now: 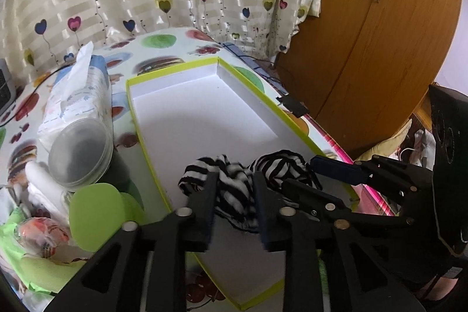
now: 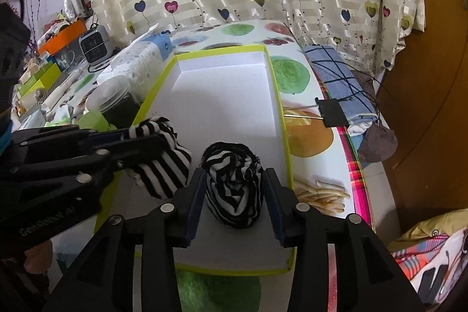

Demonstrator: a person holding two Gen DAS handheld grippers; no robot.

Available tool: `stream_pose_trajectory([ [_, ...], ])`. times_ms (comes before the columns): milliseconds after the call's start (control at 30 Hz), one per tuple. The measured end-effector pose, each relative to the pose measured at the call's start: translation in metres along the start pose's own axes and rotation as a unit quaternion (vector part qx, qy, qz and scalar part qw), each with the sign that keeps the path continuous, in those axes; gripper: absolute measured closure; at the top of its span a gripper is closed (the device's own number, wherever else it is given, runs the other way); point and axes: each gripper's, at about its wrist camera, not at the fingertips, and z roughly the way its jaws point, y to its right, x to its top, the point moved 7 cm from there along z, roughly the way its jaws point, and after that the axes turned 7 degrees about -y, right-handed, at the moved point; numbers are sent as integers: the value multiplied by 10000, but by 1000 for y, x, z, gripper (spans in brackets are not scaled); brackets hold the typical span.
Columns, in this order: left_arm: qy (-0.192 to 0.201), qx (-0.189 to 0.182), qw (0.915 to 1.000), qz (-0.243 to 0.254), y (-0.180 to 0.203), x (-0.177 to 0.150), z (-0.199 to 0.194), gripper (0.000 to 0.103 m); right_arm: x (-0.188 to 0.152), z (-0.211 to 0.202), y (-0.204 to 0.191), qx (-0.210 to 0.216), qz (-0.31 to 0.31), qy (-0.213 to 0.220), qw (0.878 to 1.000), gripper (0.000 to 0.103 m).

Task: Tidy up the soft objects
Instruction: 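Lower the striped socks into the tray and open both grippers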

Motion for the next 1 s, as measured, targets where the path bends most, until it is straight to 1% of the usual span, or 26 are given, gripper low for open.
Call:
stream_pose_trajectory([
  [133, 142, -1, 9999, 52, 3, 3, -10, 73, 1, -8, -1, -80, -39, 80, 9999, 61],
  [233, 228, 6, 9997, 58, 5, 4, -18, 72, 3, -15, -1, -155, -52, 151, 9998, 61],
  [600, 505, -73, 9987, 94, 12, 3, -48, 72, 7, -47, -6, -448, -167, 417, 9980, 60],
  [1000, 853, -51, 9963, 4, 4, -10, -90, 71, 8, -79, -33, -563, -454, 690, 9950, 60],
])
